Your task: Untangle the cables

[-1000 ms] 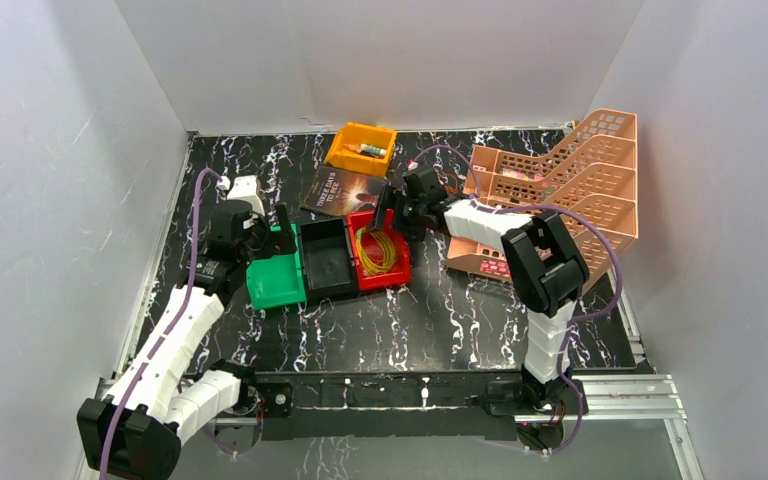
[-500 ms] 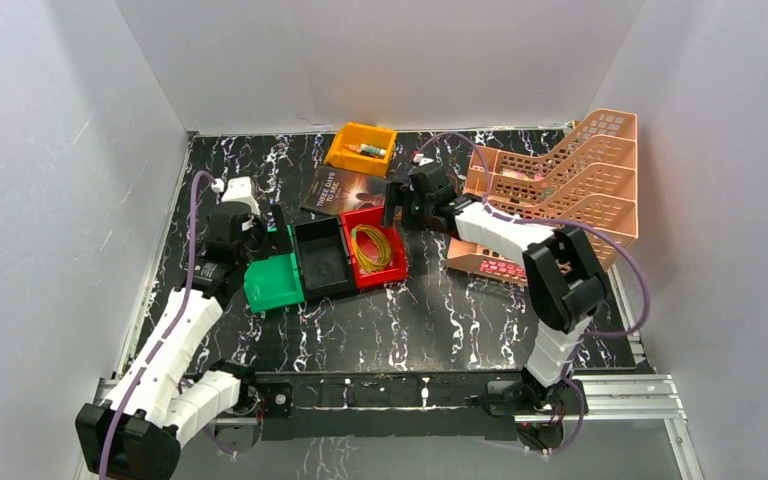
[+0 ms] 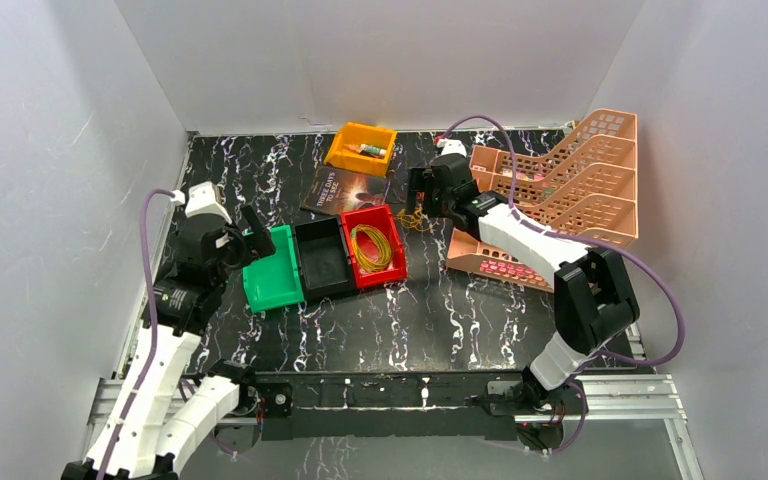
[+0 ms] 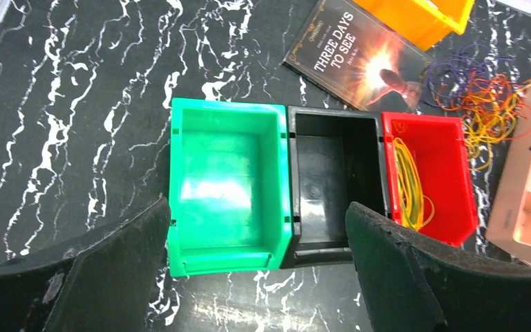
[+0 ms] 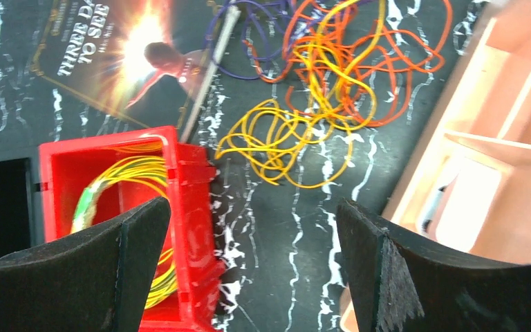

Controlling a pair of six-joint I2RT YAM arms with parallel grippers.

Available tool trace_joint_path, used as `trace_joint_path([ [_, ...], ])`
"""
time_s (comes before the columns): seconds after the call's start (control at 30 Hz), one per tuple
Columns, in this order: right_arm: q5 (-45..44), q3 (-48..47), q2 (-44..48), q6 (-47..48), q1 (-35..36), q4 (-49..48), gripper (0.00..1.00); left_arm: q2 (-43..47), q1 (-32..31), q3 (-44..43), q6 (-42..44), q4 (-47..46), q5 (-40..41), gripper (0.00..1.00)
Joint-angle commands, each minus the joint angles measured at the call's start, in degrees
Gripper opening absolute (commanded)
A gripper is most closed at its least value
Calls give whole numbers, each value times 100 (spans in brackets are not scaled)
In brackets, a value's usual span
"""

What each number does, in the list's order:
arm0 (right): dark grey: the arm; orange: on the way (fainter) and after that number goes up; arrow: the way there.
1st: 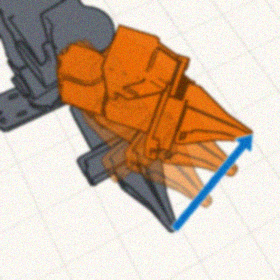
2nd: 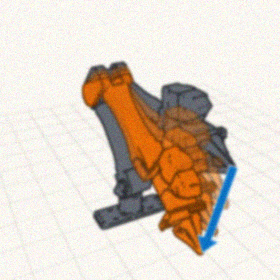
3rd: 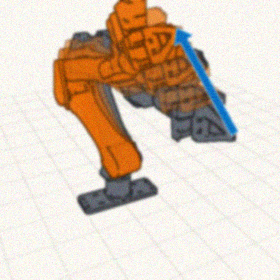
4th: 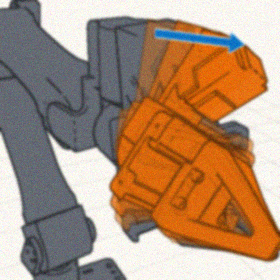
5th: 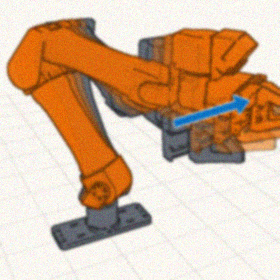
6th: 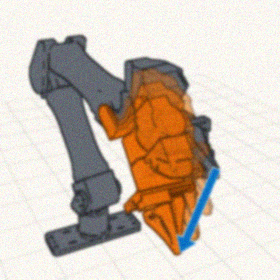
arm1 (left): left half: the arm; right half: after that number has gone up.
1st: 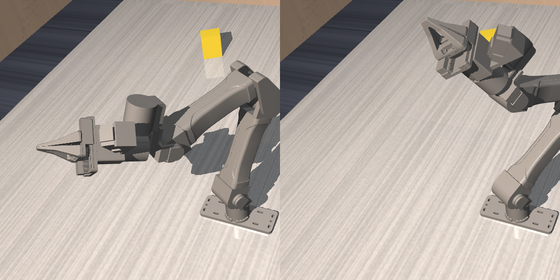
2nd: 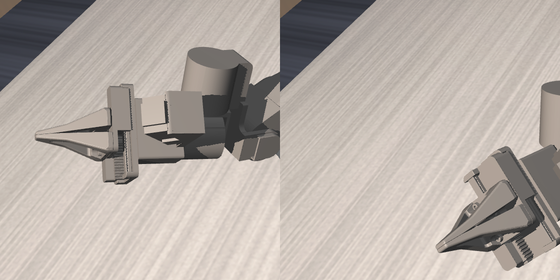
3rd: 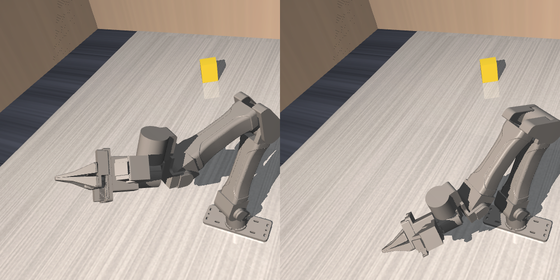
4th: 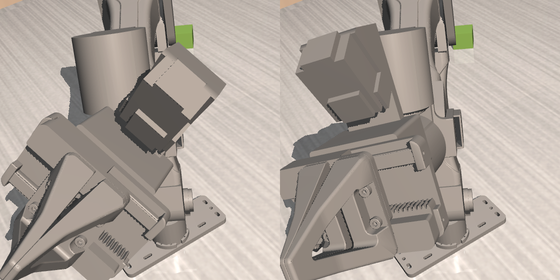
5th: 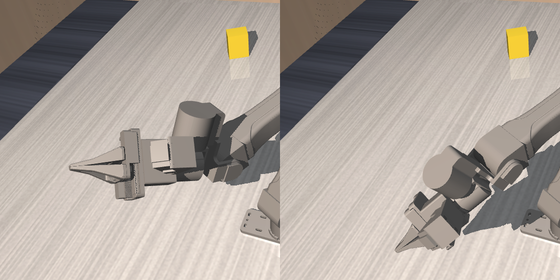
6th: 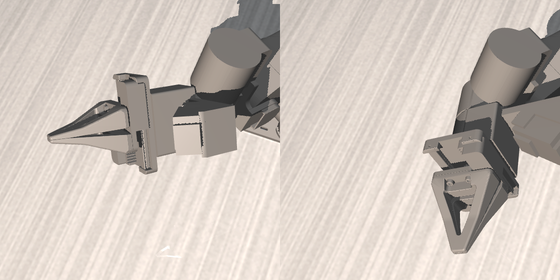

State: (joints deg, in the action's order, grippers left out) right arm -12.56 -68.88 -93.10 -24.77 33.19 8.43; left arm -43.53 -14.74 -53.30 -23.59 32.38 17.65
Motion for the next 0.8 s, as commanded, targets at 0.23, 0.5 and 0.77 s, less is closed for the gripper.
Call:
trace_joint_path([
  [0.23, -245, -11, 65, 218, -465, -88, 98, 348, -19, 266, -939, 360, -1105, 98],
  [0.5, 122, -186, -236, 208, -738, -148, 98, -129, -925, 467, -1169, -284, -280, 98],
  [0.77, 426, -251, -298, 292, -782, -237, 98, -486, -2916, 258, -1575, -256, 1386, 98],
])
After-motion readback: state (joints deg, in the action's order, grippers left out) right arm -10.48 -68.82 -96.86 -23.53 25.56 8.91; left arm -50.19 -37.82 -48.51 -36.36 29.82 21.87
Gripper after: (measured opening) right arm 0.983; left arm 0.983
